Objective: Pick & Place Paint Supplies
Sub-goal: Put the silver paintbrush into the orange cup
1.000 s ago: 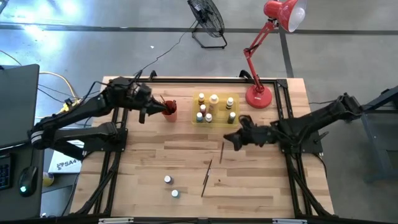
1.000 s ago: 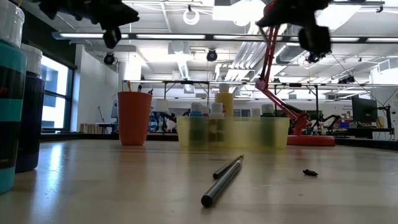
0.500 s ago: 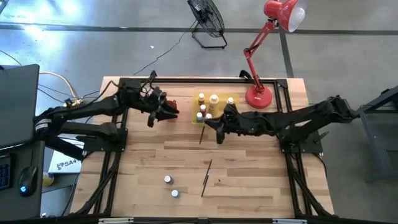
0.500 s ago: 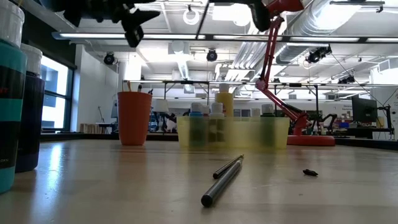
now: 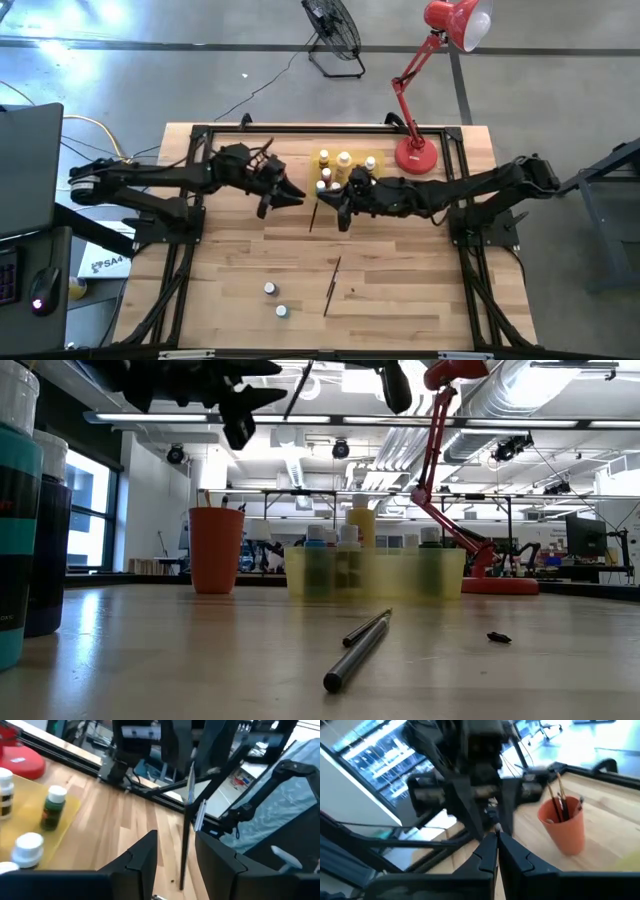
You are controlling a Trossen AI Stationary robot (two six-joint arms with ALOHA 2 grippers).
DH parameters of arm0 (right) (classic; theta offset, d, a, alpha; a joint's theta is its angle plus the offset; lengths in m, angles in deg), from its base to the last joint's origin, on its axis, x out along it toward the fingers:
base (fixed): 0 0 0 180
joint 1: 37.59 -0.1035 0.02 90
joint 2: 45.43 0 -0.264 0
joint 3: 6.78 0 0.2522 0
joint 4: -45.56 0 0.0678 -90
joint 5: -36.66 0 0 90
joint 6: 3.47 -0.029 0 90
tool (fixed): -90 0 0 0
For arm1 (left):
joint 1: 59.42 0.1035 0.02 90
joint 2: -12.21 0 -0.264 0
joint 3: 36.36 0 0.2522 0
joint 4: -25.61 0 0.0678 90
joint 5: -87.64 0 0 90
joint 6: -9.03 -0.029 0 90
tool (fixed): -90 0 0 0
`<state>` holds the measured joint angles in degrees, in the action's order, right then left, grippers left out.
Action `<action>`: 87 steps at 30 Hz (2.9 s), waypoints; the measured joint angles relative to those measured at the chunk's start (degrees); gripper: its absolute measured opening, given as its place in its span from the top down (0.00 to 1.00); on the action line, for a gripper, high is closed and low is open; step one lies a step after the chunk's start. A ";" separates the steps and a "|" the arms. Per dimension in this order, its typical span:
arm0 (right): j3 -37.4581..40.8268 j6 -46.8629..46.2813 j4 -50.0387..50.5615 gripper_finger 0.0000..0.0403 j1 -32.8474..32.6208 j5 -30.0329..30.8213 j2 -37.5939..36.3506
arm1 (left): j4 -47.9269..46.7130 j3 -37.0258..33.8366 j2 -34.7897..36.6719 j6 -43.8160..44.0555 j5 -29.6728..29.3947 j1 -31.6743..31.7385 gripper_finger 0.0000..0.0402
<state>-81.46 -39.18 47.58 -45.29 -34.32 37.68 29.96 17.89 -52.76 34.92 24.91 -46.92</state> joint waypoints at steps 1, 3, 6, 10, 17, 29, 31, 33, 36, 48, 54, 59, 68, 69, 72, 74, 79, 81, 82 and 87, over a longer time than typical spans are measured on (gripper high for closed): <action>0.00 0.07 -0.63 0.99 0.00 -0.27 0.00 | 1.25 0.00 -0.76 0.18 0.02 -0.38 0.67; -0.02 0.03 -0.69 0.99 0.00 -0.60 -0.07 | 4.54 0.05 -2.02 0.59 0.02 -1.19 0.67; -0.02 0.11 -0.51 0.99 0.00 -0.77 -0.07 | 5.68 2.24 -4.34 0.91 0.05 -2.27 0.67; -0.02 0.18 -0.54 0.99 -0.04 -1.15 -0.07 | 5.24 6.14 -7.29 0.89 0.44 -2.78 0.67; -0.02 1.44 -0.40 0.99 -0.04 -1.02 -0.07 | 1.21 12.26 -12.38 0.37 3.35 -2.89 0.67; -0.02 2.58 -0.49 0.99 -0.04 -0.97 -0.07 | -2.47 13.51 -13.42 -0.60 4.02 -2.80 0.69; -0.02 2.58 -0.48 0.99 -0.04 -0.97 -0.07 | -2.49 13.51 -13.42 -0.61 4.02 -2.80 0.73; -0.02 2.58 -0.47 0.99 -0.04 -0.97 -0.07 | -2.40 13.51 -13.42 -0.62 4.07 -2.80 0.78; -0.02 2.58 -0.48 0.99 -0.04 -0.97 -0.07 | -2.20 13.51 -13.42 -0.62 4.07 -2.80 0.87; -0.02 1.64 -0.27 0.95 0.12 -3.59 -0.47 | -1.52 13.49 -13.42 -2.46 4.23 -2.80 0.97; -0.02 1.04 -0.66 0.81 0.35 -5.75 -2.48 | -1.17 13.49 -12.87 -4.25 3.73 -2.80 0.98; -0.02 1.32 1.62 0.73 0.33 -9.85 -6.45 | -3.36 13.42 -10.20 -7.71 -0.03 -2.63 0.98; -0.02 1.24 7.72 0.74 -2.43 -12.36 -12.74 | -20.07 13.35 0.15 -15.71 -7.99 3.54 0.98; -0.02 1.25 8.54 0.75 -2.83 -11.59 -13.02 | -20.87 13.06 1.40 -16.38 -8.80 4.25 0.98; -0.02 1.27 10.09 0.76 -3.78 -9.82 -13.16 | -21.70 11.33 5.33 -17.12 -11.43 6.57 0.98; -0.02 1.05 11.52 0.77 -4.33 -8.97 -13.13 | -21.69 9.67 7.99 -17.12 -13.49 8.24 0.98; -0.02 -0.15 14.36 0.78 -5.60 -5.51 -13.09 | -21.35 3.20 14.91 -16.74 -21.67 11.83 0.98; -0.02 -0.10 14.76 0.78 -6.10 -4.02 -13.05 | -20.96 -0.04 17.28 -16.63 -25.37 12.46 0.98; -0.02 -0.08 14.67 0.78 -6.28 -3.61 -13.05 | -20.31 -1.60 18.18 -16.62 -27.18 12.43 0.98; -0.02 -0.06 14.59 0.78 -6.29 -1.72 -13.05 | -9.81 -10.04 20.78 -16.46 -32.32 12.26 0.98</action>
<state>-81.49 -39.24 62.17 -51.59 -36.04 24.63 20.14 7.84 -31.98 18.46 -7.41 -34.66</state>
